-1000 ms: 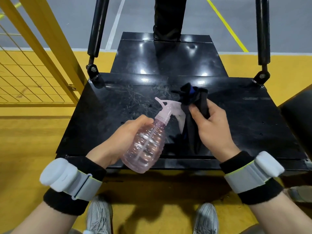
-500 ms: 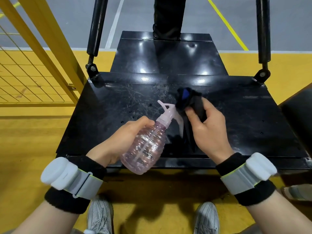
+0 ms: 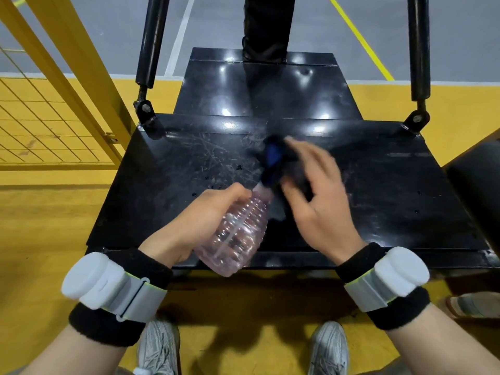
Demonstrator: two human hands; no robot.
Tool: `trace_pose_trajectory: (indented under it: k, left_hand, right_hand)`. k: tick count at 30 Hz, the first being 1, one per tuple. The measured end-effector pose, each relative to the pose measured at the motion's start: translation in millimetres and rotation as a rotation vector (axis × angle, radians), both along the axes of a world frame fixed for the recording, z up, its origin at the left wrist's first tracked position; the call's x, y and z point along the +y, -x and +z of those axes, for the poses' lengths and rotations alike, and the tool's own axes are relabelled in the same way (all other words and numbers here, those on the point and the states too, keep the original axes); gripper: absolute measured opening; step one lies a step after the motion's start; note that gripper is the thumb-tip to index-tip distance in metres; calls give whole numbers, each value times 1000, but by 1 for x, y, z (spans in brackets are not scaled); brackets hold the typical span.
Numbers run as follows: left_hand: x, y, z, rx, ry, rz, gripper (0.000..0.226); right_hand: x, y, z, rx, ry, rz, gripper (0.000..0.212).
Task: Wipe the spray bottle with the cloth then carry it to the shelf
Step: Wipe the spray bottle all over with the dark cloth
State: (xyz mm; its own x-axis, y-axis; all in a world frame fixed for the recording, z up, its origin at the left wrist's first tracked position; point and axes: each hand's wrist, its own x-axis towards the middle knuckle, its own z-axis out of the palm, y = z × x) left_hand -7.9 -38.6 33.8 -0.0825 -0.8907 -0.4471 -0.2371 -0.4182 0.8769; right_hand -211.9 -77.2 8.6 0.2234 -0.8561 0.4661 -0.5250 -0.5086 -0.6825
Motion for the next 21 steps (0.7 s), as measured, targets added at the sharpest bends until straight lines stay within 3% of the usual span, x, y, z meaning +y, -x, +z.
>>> trace_pose_trajectory:
  k: [2,4,7,11,15,19,21]
  left_hand:
    - [4,0,1,-31,0,-39,52]
    - [7,-1,0,-71,17,-57,50]
    - [9,0,-2,-109,65,-87,54]
    - [9,6,-3,-110,90,-95,57]
    - [8,8,-5,-128,52,-83,45]
    - [6,5,-4,-71,-14,-64,48]
    - [5,2,-4,-32,-34,-29,41]
  right_hand:
    - [2,0,-4,154,-97,101,54]
    - [1,2,-5,150,-204,147,48]
    - [-2,3,-3,81,-240,144,33]
    - [-9,6,1,-44,-432,129,15]
    - [-8,5,4,-256,-587,58,20]
    - [-7,5,3,-213,-507,129,17]
    - [-5,8,1,-74,-394,198,34]
